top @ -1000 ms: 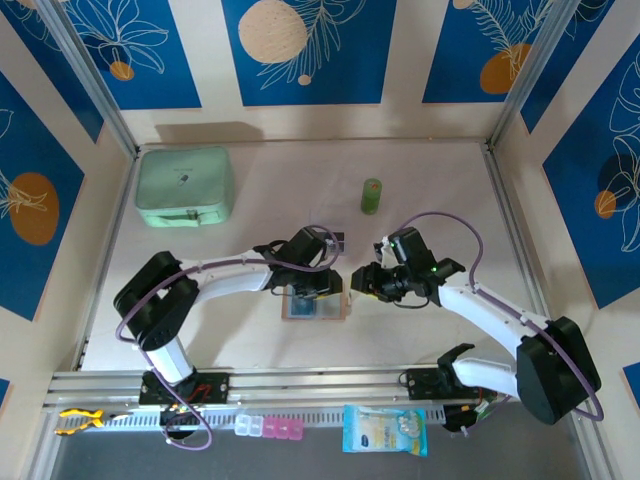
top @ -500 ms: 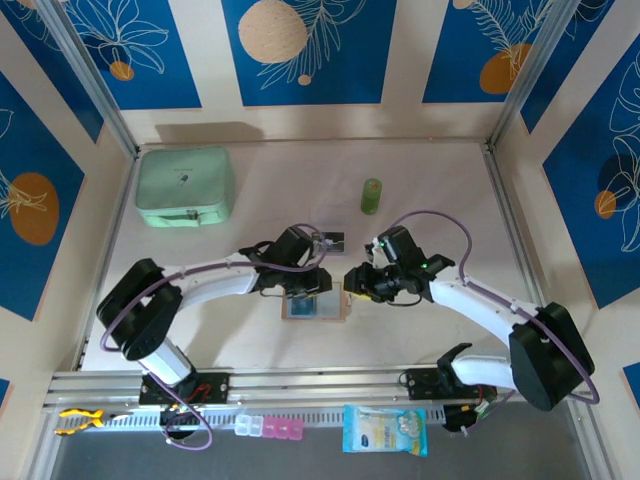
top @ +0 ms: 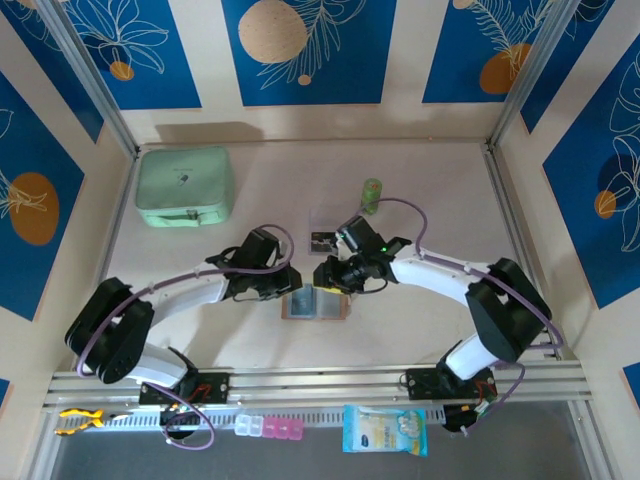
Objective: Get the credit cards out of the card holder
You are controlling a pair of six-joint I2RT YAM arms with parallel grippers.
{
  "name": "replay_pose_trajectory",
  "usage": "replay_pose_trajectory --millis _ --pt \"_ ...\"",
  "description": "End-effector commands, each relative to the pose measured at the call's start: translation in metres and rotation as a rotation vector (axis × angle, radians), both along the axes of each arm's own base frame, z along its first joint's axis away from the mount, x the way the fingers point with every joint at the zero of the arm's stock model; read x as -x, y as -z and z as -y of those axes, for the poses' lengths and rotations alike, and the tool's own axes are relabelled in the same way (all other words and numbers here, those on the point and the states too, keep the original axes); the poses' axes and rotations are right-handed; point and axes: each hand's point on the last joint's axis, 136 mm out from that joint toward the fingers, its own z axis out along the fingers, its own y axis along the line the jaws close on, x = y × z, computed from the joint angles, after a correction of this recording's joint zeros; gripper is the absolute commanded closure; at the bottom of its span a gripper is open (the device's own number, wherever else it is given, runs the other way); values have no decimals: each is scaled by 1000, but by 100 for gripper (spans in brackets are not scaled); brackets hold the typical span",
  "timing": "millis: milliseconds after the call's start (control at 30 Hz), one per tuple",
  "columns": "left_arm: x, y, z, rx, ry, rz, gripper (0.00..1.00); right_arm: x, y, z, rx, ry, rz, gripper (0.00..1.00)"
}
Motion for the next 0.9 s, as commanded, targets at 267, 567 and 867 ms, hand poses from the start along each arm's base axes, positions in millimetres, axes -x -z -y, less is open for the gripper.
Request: replay_pose_trajectory --millis 267,567,867 --pt "13 15 -10 58 22 -28 93 1 19 -30 37 -45 -41 66" --pt "19 33 -14 37 23 -64 97 6 35 -32 82 -54 -64 69" --pt "26 48 -23 -14 26 -94 97 5 40 -32 104 -60 -72 71"
